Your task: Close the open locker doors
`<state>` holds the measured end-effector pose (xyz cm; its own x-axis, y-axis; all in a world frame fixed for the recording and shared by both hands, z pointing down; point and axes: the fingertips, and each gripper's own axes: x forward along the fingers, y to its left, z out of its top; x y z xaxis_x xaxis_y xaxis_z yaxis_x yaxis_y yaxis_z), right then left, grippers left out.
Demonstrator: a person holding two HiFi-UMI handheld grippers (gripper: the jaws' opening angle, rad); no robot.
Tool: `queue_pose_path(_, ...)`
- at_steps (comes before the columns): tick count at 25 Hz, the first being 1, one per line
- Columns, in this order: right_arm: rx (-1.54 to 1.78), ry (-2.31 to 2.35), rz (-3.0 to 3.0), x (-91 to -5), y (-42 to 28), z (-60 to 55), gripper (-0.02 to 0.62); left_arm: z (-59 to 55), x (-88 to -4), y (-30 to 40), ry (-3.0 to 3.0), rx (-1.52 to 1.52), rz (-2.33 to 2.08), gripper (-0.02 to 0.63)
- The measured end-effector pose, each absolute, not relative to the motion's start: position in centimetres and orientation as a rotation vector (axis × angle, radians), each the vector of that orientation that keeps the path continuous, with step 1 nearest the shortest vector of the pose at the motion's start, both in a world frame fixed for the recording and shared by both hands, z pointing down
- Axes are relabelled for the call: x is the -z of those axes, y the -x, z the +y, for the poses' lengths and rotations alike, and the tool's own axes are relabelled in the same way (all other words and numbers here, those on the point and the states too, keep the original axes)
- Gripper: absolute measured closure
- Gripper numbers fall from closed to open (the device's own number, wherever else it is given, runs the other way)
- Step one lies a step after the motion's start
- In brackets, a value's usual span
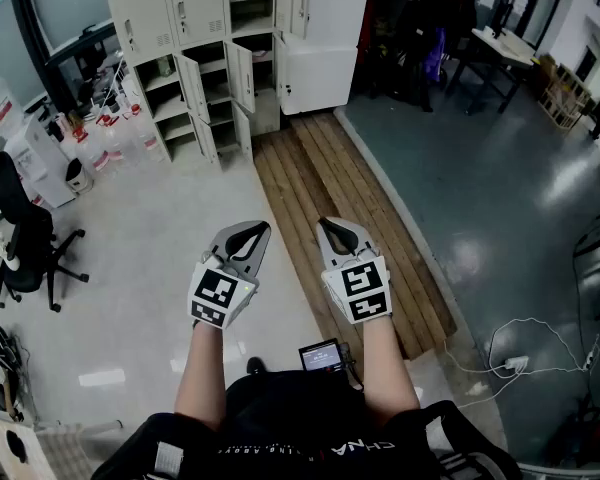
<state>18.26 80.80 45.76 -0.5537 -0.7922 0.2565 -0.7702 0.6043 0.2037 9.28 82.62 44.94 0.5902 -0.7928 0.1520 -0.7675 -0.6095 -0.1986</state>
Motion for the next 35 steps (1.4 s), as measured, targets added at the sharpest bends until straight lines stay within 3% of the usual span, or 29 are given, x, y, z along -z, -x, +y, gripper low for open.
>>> queue_pose_path(35, 0.063, -1.26, -2.529, -45.8, -17.8, 78.3, 0.561, 79.7, -45.1, -9.4, 2.713, 0.369, 1.396, 0.586)
